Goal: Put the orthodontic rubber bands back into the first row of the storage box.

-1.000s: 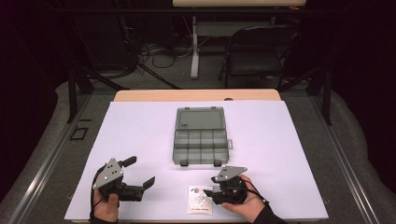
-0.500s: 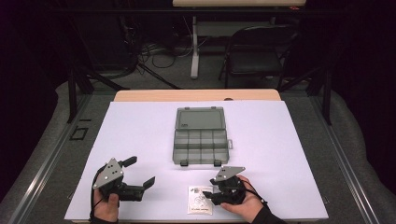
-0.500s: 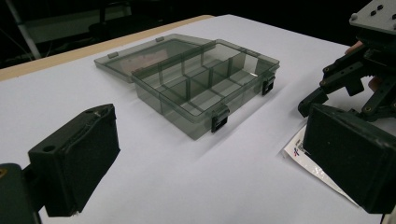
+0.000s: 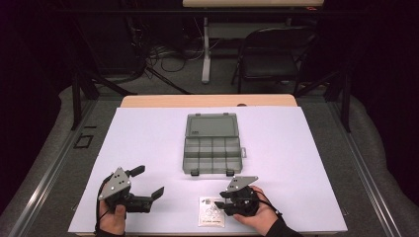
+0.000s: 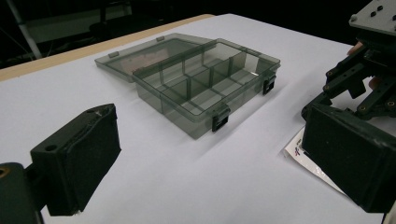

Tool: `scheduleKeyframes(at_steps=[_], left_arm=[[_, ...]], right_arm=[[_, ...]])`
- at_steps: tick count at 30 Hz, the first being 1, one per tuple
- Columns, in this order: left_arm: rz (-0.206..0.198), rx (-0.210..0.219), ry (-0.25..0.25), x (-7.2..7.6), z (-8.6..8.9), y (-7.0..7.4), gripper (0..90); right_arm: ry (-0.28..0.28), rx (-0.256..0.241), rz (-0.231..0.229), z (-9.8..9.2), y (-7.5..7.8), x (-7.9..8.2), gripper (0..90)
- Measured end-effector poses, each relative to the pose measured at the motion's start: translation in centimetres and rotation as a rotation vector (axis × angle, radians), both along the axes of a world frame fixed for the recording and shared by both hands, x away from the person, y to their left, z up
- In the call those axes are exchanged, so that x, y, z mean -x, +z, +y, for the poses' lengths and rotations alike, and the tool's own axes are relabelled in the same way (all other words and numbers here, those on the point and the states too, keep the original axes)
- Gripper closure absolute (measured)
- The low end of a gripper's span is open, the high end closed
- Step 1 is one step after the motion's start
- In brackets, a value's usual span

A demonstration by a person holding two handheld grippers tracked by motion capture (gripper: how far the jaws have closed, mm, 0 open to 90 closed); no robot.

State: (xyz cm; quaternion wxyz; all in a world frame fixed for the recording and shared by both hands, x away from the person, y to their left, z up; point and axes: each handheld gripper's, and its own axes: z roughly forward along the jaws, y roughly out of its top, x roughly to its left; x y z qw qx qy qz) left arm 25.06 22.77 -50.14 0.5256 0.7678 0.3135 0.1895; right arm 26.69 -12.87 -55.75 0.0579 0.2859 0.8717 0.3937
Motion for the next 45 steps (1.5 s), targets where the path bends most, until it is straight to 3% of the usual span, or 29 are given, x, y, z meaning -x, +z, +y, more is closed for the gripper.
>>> scheduleKeyframes(at_steps=[27, 45], left_arm=[[0.003, -0.002, 0.002, -0.05, 0.04, -0.03, 5.2], [0.001, -0.002, 0.005, -0.02, 0.09, -0.01, 5.2]], right_arm=[[0.044, 0.058, -0.029, 0.26, -0.05, 0.11, 87.9], [0.064, 0.038, -0.033, 0.14, 0.50, 0.18, 90.0]])
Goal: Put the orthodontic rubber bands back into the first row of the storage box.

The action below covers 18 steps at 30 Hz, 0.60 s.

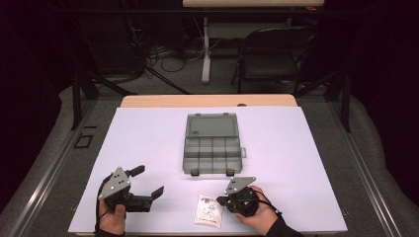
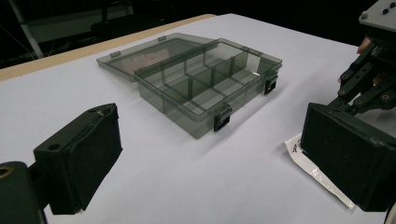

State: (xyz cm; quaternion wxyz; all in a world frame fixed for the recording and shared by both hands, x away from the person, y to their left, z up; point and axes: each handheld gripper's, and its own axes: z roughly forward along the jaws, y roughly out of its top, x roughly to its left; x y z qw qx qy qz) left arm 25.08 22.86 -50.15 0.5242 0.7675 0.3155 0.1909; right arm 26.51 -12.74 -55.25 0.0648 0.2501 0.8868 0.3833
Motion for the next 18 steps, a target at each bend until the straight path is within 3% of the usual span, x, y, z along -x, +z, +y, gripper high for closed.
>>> scheduleKeyframes(at_steps=[18], left_arm=[[-0.002, 0.003, 0.002, 0.0, 0.1, 0.0, 5.2]], right_arm=[[0.011, -0.048, -0.028, -0.5, 1.3, 0.3, 90.0]])
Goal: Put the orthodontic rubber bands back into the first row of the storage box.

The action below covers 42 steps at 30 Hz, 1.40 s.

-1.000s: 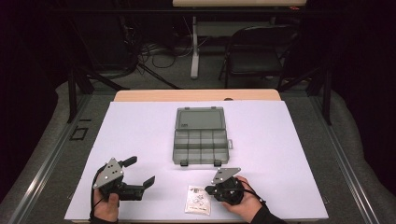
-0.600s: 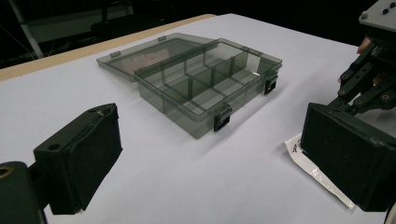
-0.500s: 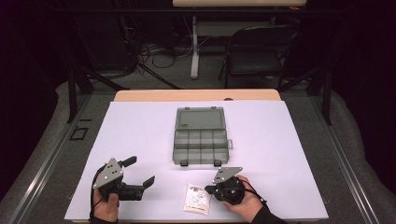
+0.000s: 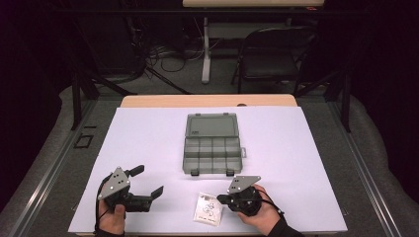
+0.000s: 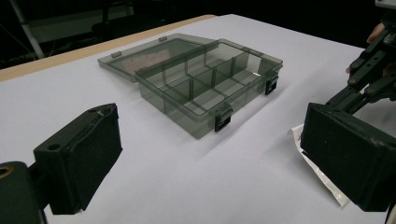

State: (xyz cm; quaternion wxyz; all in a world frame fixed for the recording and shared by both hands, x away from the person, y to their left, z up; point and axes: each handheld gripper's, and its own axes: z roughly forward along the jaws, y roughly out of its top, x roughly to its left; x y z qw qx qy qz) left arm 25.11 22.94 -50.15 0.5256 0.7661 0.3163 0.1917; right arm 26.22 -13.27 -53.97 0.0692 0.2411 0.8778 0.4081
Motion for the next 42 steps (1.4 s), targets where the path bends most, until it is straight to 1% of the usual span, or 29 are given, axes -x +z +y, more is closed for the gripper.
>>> scheduleKeyframes(at_steps=[4, 13, 19, 23, 27, 31, 42], left_arm=[[0.000, 0.000, 0.000, 0.0, 0.0, 0.0, 5.2], [0.001, 0.000, 0.002, 0.0, 0.0, 0.0, 5.2], [0.001, 0.001, 0.003, 0.0, 0.0, 0.0, 5.2], [0.001, 0.001, 0.003, 0.0, 0.0, 0.0, 5.2], [0.001, 0.000, 0.004, 0.0, 0.0, 0.0, 5.2], [0.002, 0.000, 0.004, 0.0, 0.0, 0.0, 5.2], [0.002, 0.001, 0.006, 0.0, 0.0, 0.0, 5.2]], right_arm=[[0.010, -0.011, -0.024, -0.2, 0.5, 0.3, 90.0], [0.015, -0.048, -0.067, -0.5, 1.8, 0.9, 90.0], [0.014, -0.056, -0.104, -0.9, 2.6, 1.2, 90.0], [0.001, -0.064, -0.119, -1.3, 3.0, 1.3, 90.0], [-0.010, -0.065, -0.147, -1.6, 3.6, 1.3, 90.0], [-0.028, -0.076, -0.168, -2.1, 4.1, 1.3, 90.0], [-0.060, -0.081, -0.200, -3.1, 5.3, 1.0, 90.0]])
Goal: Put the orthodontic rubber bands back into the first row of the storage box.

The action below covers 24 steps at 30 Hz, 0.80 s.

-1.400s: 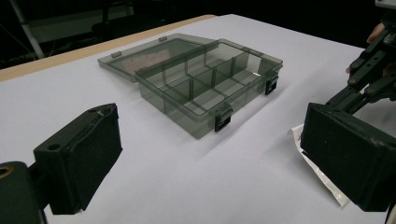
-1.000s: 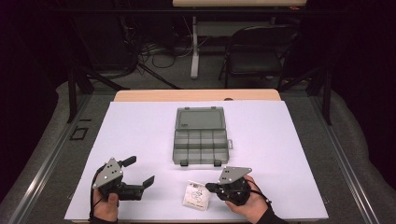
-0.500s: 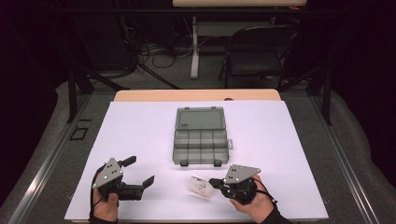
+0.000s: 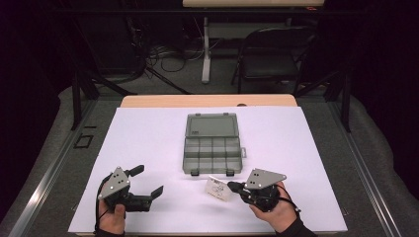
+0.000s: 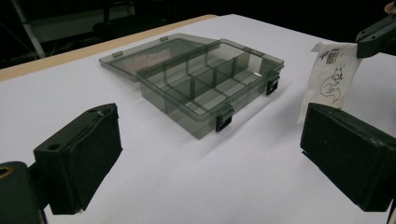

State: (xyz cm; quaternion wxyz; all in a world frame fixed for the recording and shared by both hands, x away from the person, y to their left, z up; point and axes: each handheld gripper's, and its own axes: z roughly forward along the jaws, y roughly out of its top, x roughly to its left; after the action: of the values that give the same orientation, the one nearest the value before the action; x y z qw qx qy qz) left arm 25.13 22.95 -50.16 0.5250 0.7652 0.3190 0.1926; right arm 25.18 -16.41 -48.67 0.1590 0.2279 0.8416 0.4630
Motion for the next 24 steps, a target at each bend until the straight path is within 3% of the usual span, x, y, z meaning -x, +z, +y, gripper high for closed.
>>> scheduleKeyframes(at_steps=[15, 24], left_arm=[[0.001, 0.001, 0.006, 0.0, 0.0, 0.0, 5.2], [0.000, 0.007, 0.007, 0.0, 0.2, 0.0, 5.2]], right_arm=[[-0.013, -0.003, -0.031, -0.5, 1.6, -0.7, 90.0], [-0.012, -0.002, -0.032, -0.2, 3.0, -2.2, 90.0]])
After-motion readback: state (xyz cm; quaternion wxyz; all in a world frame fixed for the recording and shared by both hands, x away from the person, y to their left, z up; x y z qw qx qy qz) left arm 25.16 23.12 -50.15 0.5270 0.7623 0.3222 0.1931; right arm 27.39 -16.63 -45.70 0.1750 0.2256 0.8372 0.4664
